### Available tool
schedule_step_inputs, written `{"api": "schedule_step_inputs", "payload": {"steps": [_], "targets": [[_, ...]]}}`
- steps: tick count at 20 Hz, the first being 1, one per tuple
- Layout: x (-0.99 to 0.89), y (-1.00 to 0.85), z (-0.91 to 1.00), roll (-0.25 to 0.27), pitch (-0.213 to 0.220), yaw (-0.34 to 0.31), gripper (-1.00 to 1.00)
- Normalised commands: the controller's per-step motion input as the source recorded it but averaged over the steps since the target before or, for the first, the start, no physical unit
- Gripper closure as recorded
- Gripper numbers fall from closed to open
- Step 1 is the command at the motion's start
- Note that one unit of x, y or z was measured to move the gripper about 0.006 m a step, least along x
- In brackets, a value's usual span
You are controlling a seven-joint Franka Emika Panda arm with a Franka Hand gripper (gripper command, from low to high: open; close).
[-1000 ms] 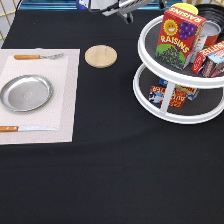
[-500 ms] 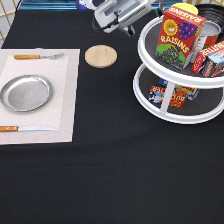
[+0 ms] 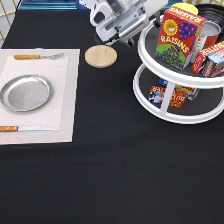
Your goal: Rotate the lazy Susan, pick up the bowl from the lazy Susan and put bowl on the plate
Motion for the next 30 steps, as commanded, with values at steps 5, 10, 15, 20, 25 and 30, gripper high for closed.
{"api": "schedule_step_inputs", "payload": {"steps": [5,10,15,20,25,30], "targets": [[0.18,0.0,-0.15,0.023,-0.003,0.029,-1.0],[0.29,0.0,-0.19,0.031,-0.002,0.033,-1.0],[0.51,0.0,-0.07,0.008,-0.021,0.022,-1.0],[0.74,-0.01,0.0,0.0,-0.082,0.001,-1.0],[0.82,-0.01,-0.01,0.0,-0.074,0.036,-1.0],[0.88,0.01,-0.05,0.0,-0.01,0.059,-1.0]]}}
